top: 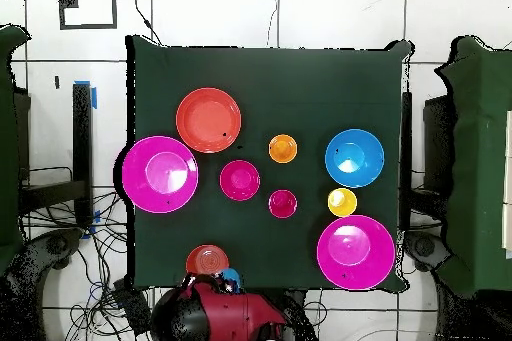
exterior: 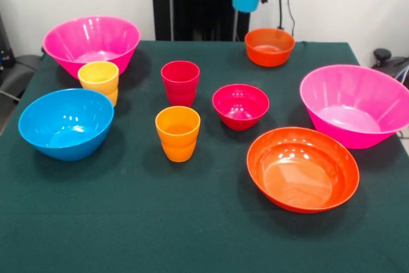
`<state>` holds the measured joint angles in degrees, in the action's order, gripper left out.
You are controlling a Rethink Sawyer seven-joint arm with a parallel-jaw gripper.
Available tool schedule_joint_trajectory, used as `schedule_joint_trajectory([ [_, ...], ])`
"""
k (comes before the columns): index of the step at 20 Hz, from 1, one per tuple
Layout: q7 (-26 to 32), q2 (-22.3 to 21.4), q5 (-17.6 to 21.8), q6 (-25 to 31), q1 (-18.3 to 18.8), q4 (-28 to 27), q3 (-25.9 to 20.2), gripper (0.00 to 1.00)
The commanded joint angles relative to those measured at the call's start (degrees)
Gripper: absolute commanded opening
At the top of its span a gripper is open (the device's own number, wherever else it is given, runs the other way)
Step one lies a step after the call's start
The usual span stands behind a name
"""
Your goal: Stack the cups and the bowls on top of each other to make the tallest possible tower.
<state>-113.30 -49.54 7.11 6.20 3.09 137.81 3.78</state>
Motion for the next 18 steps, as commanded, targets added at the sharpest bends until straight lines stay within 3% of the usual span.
schedule_joint_trajectory([
  [1, -11.35, 5.35, 4.12, -11.19, -0.11, 8.35, 4.6, 0.0],
  [5, -12.68, 10.82, 4.01, -17.67, 0.51, 8.2, 3.61, 0.0],
  [9, -17.63, 17.41, 1.16, -26.17, -2.37, 8.09, 0.79, 0.0],
  [13, -23.85, 18.31, -3.39, -31.43, -8.0, 9.85, -2.71, 0.0],
  [18, -28.35, 15.8, -7.7, -31.25, -13.04, 10.72, -5.79, 0.0],
])
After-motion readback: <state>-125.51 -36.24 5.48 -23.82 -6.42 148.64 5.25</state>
